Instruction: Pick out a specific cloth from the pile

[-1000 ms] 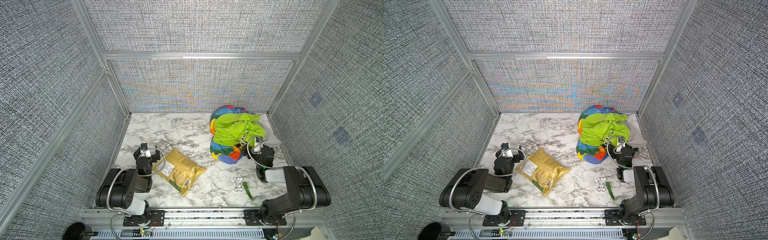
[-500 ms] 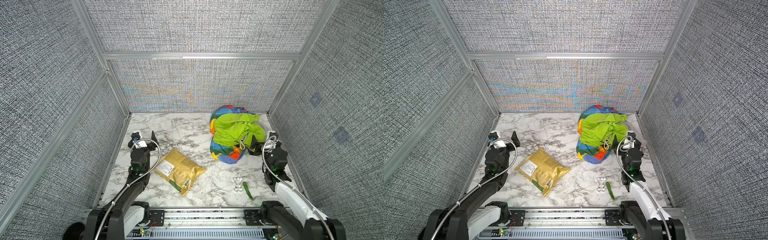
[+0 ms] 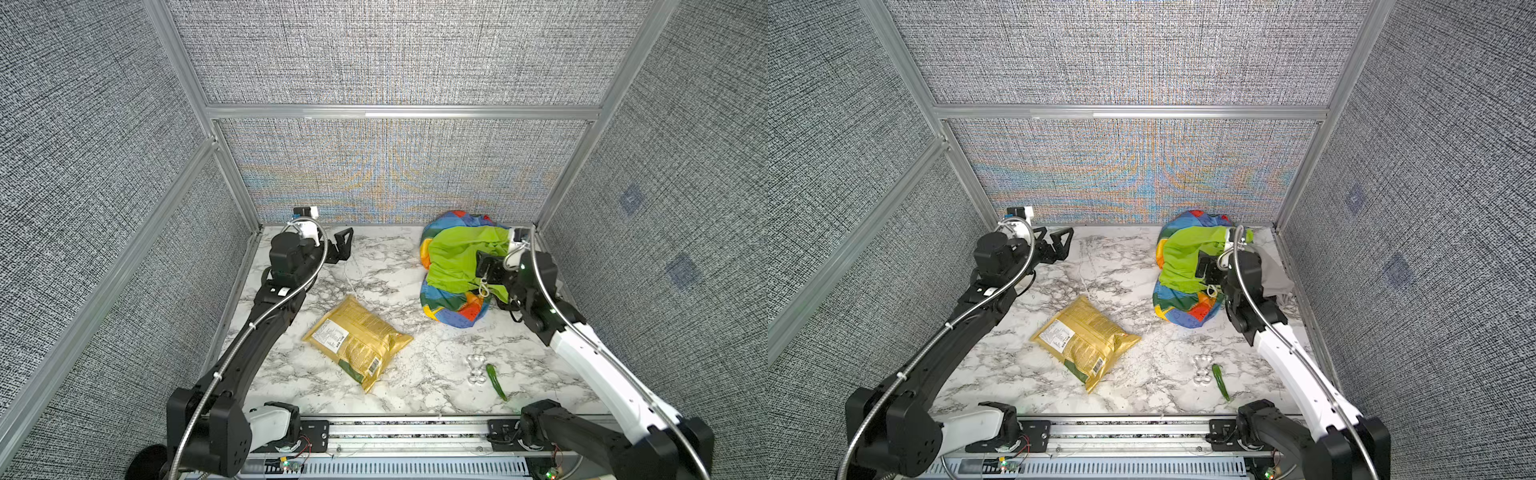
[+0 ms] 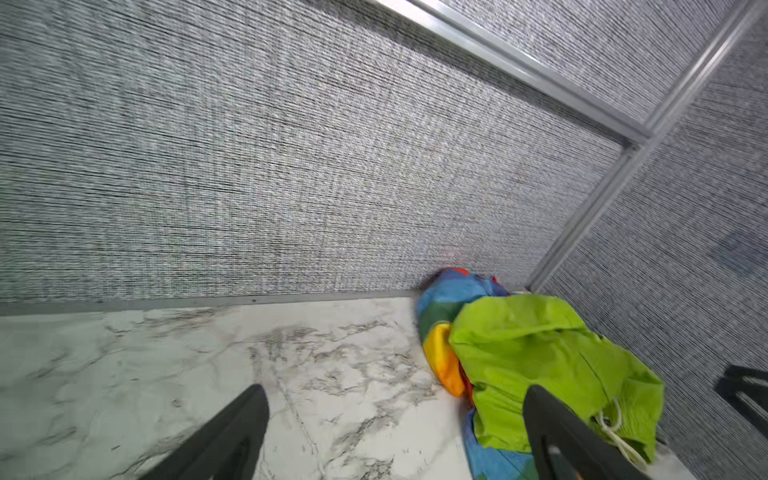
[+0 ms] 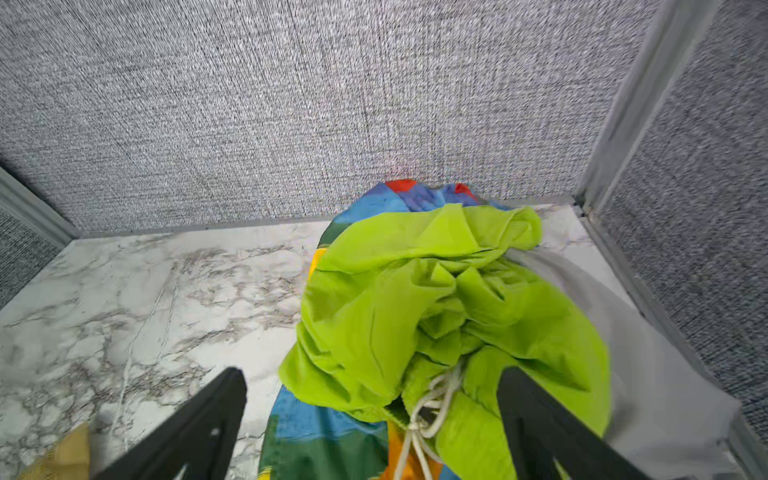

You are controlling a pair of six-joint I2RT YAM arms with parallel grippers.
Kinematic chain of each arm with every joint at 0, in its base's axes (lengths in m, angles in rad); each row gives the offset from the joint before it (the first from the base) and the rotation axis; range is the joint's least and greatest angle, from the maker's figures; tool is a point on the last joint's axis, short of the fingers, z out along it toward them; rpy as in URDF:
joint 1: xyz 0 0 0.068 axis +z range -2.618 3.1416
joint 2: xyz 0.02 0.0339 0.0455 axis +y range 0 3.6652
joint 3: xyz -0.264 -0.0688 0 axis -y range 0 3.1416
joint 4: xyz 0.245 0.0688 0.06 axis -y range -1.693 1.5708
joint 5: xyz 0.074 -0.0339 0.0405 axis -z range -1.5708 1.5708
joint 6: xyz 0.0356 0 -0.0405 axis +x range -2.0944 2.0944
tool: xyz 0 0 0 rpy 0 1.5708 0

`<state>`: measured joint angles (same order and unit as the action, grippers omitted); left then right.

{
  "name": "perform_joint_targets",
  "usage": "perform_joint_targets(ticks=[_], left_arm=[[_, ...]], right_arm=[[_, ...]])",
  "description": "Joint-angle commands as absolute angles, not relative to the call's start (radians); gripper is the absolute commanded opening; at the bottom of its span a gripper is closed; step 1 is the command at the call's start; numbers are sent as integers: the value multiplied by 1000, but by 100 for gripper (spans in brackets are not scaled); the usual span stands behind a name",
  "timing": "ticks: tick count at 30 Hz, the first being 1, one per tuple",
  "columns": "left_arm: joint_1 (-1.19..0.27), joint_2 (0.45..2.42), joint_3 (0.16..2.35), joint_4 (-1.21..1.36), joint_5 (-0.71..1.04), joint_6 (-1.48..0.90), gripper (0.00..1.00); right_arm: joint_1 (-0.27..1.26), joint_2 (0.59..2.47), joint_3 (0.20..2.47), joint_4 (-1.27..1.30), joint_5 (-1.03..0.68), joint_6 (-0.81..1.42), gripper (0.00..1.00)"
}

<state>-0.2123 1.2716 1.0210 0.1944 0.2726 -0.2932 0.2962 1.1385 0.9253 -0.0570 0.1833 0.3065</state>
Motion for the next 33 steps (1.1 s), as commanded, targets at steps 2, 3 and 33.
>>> perform_joint_targets(ticks=[2,3,33], left_arm=[[-224,1323,1044,138,492,-196,99],[-224,1325,1024,149,511,-187,99],[-270,1300,992,123,451,-192,99]], right_arm=[[304,1278,1020,-177,196,385,99],[304,1319,1042,-189,225,402,99],[-56,1637,1322,-300,361,390,2]])
